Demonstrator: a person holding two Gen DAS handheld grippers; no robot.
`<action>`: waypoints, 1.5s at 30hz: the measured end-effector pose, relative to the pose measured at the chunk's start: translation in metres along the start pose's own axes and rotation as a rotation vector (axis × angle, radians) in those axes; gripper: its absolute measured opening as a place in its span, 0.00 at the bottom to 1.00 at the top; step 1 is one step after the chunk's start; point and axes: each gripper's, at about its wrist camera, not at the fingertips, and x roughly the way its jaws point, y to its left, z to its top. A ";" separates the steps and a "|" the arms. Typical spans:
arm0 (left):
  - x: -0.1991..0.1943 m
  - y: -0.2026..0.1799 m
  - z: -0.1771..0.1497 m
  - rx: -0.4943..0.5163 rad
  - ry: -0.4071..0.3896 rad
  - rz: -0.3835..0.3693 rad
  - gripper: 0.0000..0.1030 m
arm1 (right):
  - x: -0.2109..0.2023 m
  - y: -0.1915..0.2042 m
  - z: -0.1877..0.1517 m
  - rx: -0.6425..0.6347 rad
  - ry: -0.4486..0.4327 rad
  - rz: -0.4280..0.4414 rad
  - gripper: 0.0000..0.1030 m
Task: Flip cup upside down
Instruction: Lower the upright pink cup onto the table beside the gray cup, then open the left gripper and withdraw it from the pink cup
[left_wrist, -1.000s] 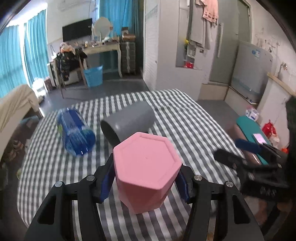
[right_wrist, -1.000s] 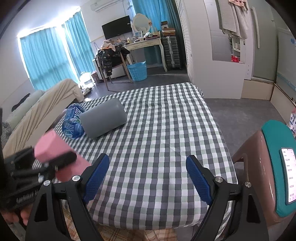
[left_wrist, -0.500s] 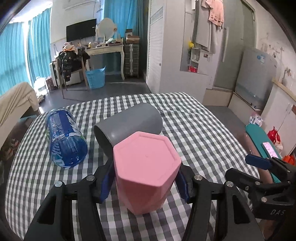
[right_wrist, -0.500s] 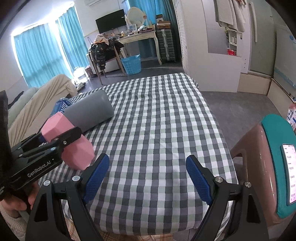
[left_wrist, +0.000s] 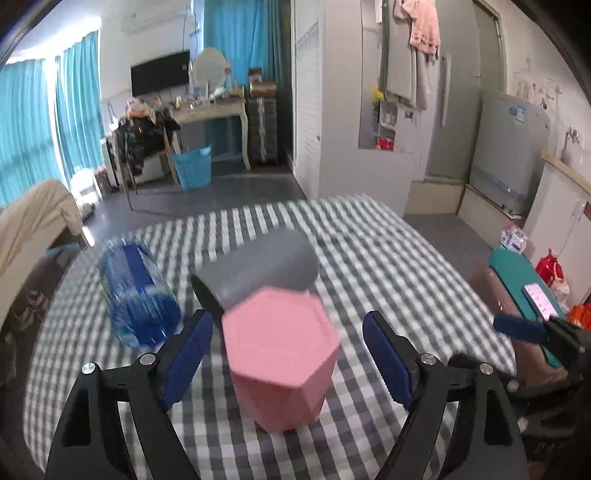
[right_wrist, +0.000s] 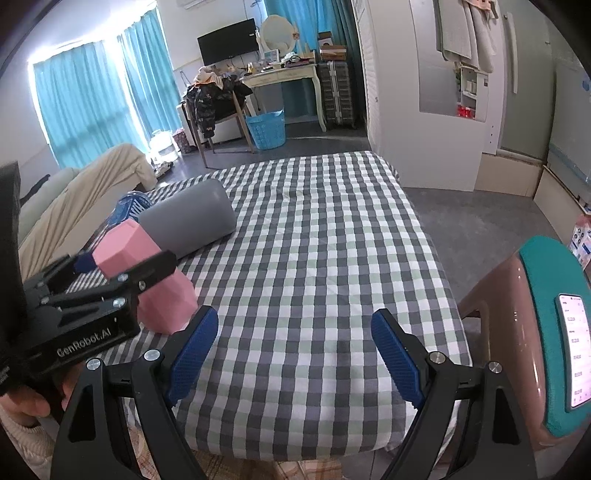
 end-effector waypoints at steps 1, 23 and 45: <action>-0.006 -0.001 0.004 0.002 -0.024 0.003 0.84 | -0.002 0.001 0.000 -0.001 -0.004 -0.002 0.83; -0.152 0.061 -0.036 -0.160 -0.260 0.096 0.85 | -0.096 0.065 -0.017 -0.100 -0.280 0.042 0.83; -0.138 0.076 -0.080 -0.205 -0.213 0.163 0.98 | -0.060 0.091 -0.040 -0.133 -0.203 0.053 0.89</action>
